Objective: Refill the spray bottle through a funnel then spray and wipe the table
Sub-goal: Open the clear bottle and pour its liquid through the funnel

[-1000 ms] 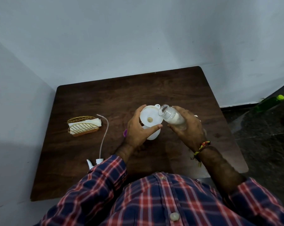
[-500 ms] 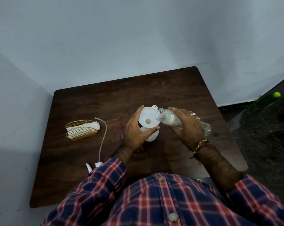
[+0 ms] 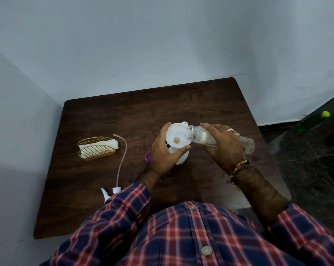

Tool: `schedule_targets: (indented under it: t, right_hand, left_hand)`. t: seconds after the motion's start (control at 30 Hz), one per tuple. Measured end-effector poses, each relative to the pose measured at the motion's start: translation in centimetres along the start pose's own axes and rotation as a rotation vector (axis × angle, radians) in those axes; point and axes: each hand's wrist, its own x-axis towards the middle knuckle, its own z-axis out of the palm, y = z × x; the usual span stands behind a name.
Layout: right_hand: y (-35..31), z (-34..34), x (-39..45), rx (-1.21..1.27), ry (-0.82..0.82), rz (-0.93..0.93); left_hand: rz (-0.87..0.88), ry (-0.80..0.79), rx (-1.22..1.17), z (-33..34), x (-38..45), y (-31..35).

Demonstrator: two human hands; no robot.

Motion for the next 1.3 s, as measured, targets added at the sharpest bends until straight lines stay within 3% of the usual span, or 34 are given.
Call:
schedule_targets:
  t: [1.3]
  right_hand:
    - [-0.33, -0.31, 0.44, -0.069, 0.024, -0.034]
  left_hand:
    - [-0.012, 0.026, -0.008, 0.08, -0.36, 0.39]
